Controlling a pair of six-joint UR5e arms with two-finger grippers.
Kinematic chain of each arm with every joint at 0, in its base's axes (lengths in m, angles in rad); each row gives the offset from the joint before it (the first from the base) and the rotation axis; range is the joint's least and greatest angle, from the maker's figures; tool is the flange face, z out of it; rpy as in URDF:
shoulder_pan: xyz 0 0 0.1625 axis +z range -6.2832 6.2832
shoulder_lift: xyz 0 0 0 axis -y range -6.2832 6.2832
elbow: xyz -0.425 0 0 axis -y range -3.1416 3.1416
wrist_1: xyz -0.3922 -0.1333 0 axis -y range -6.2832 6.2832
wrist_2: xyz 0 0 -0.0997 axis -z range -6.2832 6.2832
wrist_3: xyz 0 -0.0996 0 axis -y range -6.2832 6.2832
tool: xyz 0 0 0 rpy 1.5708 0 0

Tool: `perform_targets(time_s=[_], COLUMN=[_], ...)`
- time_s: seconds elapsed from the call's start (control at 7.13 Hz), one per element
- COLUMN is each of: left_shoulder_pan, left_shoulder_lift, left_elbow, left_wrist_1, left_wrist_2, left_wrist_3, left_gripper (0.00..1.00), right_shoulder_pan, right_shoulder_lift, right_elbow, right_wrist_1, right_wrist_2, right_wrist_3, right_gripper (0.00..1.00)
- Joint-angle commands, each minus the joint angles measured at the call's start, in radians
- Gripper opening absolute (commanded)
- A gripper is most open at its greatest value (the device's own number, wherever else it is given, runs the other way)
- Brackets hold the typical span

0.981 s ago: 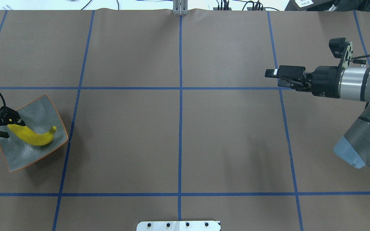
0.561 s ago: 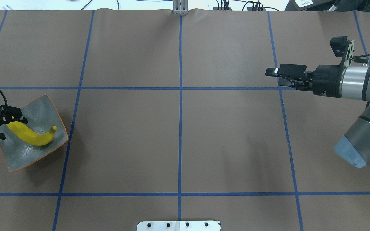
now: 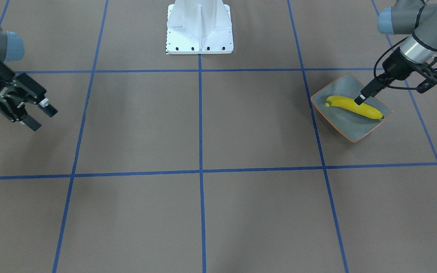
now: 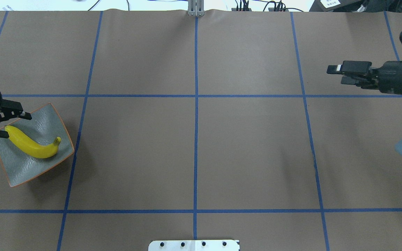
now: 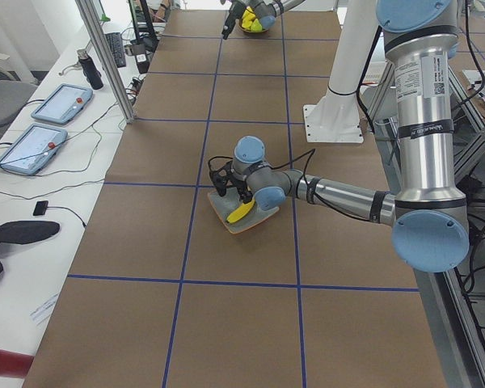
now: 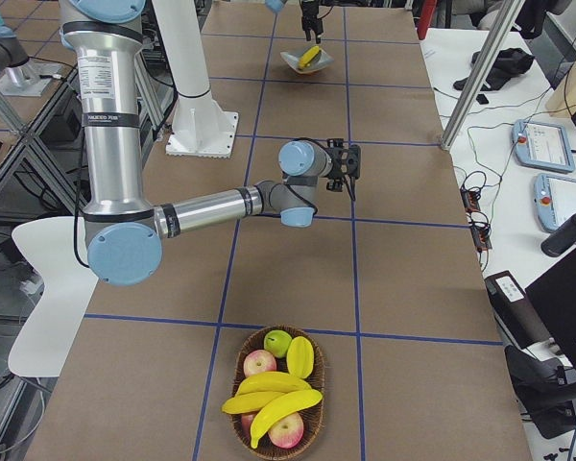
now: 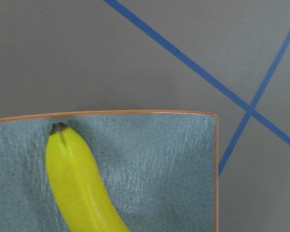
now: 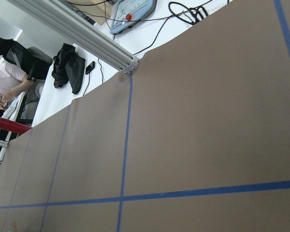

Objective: Transfer all bananas from basket to plate

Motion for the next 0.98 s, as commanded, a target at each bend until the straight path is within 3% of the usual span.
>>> perform_targets(time_s=[0.0,0.28,0.42,0.84], left_shoulder_pan=[-0.02,-0.043,-0.049,-0.049], left_shoulder_lift=[-0.001,0.004,0.004,0.0], left_elbow=[-0.021,-0.019,-0.018,-0.007], left_wrist_1=[0.002,0.005,0.005,0.003], left_wrist_2=[-0.003,-0.017,-0.029,-0.031], left_wrist_3=[0.002,0.14,0.152,0.155], left_gripper=[0.99,0.99,0.99,0.99], right_shoulder_pan=[0.194,0.338,0.407,0.581], right_shoulder_lift=[-0.004,-0.017,-0.036,-0.103], right_elbow=[-0.173,-0.299,-0.31,-0.31], right_wrist_1=[-0.006,-0.05,-0.144,-0.528], right_wrist_2=[0.169,0.274,0.318,0.326], right_wrist_3=[-0.228,-0.487,-0.651,-1.334], right_gripper=[1.0,1.0,1.0,1.0])
